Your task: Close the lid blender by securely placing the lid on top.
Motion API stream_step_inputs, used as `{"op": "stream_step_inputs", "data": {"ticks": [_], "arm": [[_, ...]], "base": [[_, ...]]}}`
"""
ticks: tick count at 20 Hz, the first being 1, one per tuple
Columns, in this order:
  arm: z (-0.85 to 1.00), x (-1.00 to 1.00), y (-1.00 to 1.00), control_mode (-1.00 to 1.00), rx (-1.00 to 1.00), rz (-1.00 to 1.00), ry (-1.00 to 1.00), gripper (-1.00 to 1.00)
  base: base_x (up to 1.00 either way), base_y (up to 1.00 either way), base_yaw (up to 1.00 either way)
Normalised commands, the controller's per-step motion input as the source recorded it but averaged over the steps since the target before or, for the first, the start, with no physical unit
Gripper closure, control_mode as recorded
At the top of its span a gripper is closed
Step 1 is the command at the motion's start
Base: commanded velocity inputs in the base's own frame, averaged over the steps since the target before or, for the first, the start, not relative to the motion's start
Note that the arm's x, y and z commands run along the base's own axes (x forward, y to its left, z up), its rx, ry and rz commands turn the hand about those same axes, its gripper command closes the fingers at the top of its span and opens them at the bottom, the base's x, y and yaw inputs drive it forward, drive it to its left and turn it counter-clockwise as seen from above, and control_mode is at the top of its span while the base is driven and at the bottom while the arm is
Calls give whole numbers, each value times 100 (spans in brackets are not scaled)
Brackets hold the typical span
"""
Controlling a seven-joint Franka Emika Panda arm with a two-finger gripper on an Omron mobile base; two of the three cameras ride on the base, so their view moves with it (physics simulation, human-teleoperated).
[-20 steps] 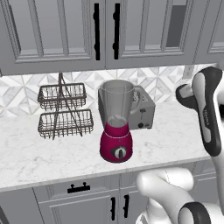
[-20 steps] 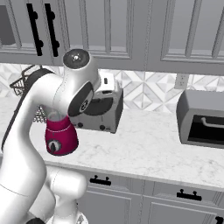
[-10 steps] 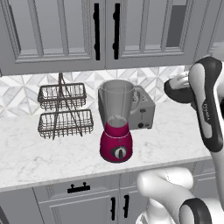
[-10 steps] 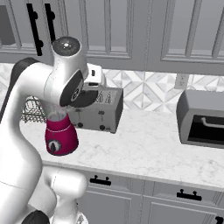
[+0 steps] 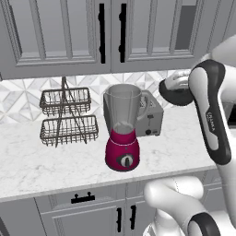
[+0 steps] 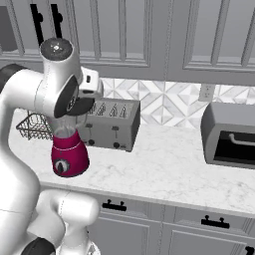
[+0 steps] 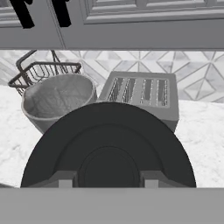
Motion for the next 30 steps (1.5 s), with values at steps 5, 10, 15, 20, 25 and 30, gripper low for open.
{"op": "stream_step_inputs", "data": {"ticks": [5,10,15,20,25,30], "arm": [[18,0,57,-100,0,0,-4,100],[17,0,57,-100,0,0,-3,100],[1,7,39,-100,0,0,0,100],[0,23,32,-100,0,0,4,100],[0,32,30,-100,0,0,3,100],[0,27,17,-100,0,-2,1,100]], "base": [[0,0,0],[0,0,0],[0,0,0],[0,0,0],[0,0,0],[0,0,0]]}}
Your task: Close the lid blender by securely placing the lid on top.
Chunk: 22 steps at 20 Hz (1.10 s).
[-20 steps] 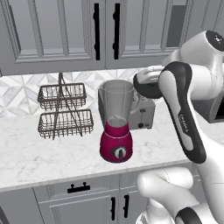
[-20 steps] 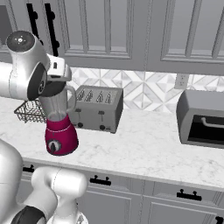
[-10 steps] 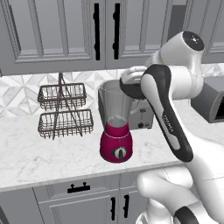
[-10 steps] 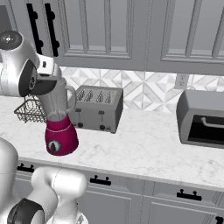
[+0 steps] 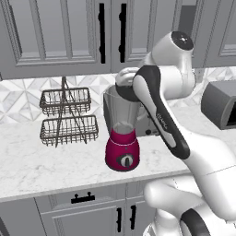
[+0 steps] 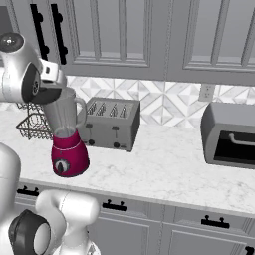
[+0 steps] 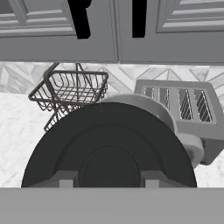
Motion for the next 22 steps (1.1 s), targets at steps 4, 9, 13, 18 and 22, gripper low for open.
{"op": "stream_step_inputs", "data": {"ticks": [4,9,13,18,22], "arm": [[0,22,0,-100,-1,-6,0,100],[0,19,0,-100,-1,-11,0,100],[0,25,0,-100,0,-10,0,100],[0,31,0,-100,0,-7,0,100],[0,28,4,-100,0,-5,0,100]], "base": [[0,0,0],[0,0,0],[0,0,0],[0,0,0],[0,0,0]]}}
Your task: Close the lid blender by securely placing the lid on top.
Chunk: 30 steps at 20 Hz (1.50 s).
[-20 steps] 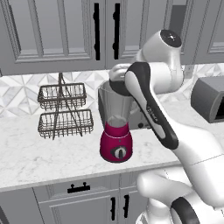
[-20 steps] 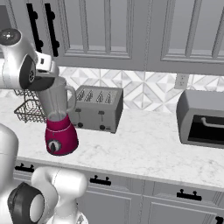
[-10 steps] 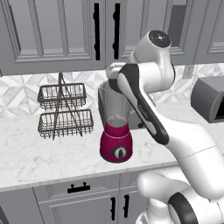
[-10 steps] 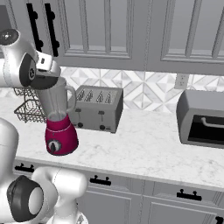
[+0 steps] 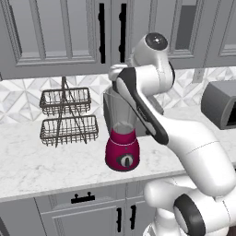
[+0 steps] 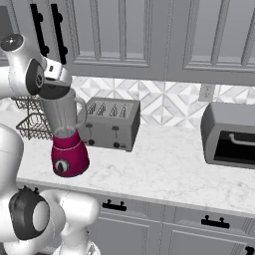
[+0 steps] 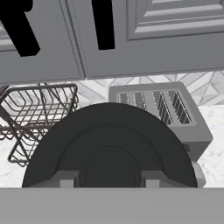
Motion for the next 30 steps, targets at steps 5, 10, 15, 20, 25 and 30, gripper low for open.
{"op": "stream_step_inputs", "data": {"ticks": [5,10,15,20,25,30], "arm": [[-2,22,14,-100,0,-3,0,100],[-5,18,14,-100,0,-2,0,100],[-7,20,0,-100,0,-2,0,100],[-9,19,0,-100,0,-2,0,100],[-6,21,1,-100,0,-2,0,100],[-3,18,1,-100,0,-3,0,100]], "base": [[0,0,0],[0,0,0],[0,0,0],[0,0,0],[0,0,0],[0,0,0]]}}
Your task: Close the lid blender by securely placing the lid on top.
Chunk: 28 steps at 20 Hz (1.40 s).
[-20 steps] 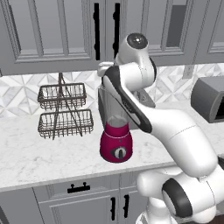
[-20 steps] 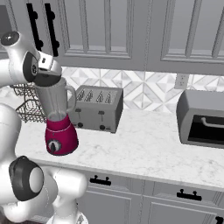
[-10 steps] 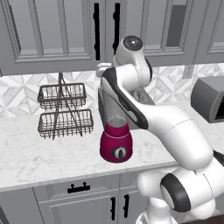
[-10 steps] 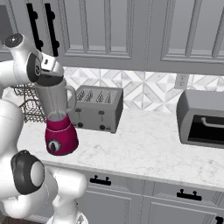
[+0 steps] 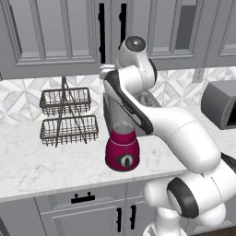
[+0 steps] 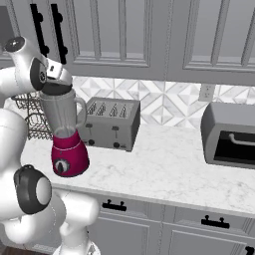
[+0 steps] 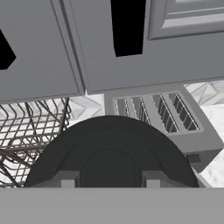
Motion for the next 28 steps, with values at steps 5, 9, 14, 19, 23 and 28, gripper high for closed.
{"op": "stream_step_inputs", "data": {"ticks": [5,9,14,19,23,28], "arm": [[-13,0,0,-100,-2,-3,0,100],[-8,-4,0,-100,-3,-1,1,100],[0,-2,0,-100,-2,-1,8,100],[0,-8,0,-100,-2,-1,12,100],[0,-23,0,-100,-2,0,10,100],[0,-29,0,-100,-2,0,5,100]], "base": [[0,0,0],[0,0,0],[0,0,0],[0,0,0],[0,0,0],[0,0,0]]}}
